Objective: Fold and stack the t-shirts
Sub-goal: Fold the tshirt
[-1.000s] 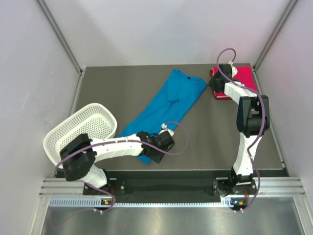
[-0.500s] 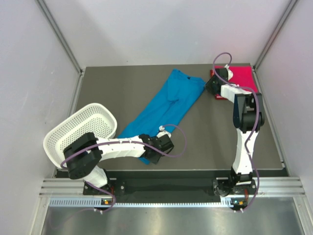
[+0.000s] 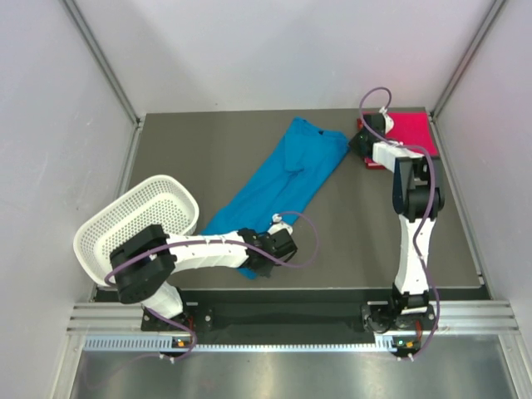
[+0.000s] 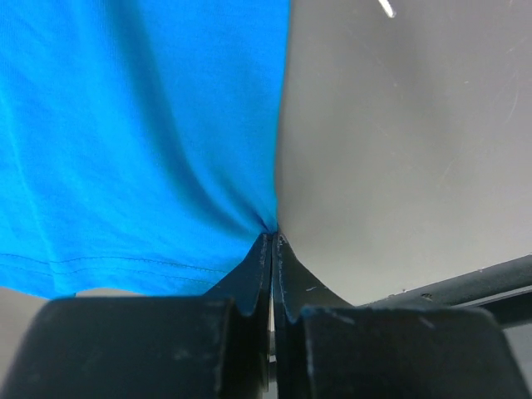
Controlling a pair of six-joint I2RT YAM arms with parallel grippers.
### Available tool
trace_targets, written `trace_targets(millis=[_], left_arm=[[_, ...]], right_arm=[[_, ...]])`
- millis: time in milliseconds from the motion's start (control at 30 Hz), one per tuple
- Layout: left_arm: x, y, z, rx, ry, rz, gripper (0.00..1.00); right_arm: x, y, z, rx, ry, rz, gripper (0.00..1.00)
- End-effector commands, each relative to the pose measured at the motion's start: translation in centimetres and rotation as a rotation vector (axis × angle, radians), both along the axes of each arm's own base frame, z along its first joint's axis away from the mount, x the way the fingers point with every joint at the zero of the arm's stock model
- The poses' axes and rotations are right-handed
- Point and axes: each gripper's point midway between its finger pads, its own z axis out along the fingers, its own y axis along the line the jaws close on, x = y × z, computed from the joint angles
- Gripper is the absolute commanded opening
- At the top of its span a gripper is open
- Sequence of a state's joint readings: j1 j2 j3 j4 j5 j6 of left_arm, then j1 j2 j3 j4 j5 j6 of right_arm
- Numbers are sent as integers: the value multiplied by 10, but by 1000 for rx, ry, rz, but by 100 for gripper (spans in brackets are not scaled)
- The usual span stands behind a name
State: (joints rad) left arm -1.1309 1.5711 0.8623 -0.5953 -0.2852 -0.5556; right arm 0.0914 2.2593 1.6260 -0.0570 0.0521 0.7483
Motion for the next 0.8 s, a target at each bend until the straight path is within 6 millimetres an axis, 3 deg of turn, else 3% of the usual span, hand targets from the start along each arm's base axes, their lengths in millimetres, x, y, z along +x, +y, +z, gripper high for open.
trace_targets(millis=[0, 67, 367, 433, 567, 633, 667, 767], left_arm=[[-9, -25, -4, -76, 48, -16, 0], [-9, -38, 0, -113, 51, -21, 0], [-2, -90, 12, -204, 91, -19, 0], [-2, -99, 5, -197, 117, -18, 0], [0, -139, 8, -259, 178, -36, 0], [1, -149, 0, -250, 197, -33, 0], [6, -163, 7, -277, 191, -38, 0], [8, -184, 5, -292, 225, -43, 0]], right_arm=[[25, 2, 17, -15, -77, 9, 8], [33, 1, 19, -20, -95, 14, 0], [70, -5, 29, -58, -174, 69, 0], [76, -7, 31, -76, -189, 84, 0], [96, -9, 34, -95, -231, 101, 0], [100, -10, 33, -109, -235, 109, 0], [103, -8, 33, -98, -243, 127, 0], [109, -8, 38, -107, -262, 134, 0]])
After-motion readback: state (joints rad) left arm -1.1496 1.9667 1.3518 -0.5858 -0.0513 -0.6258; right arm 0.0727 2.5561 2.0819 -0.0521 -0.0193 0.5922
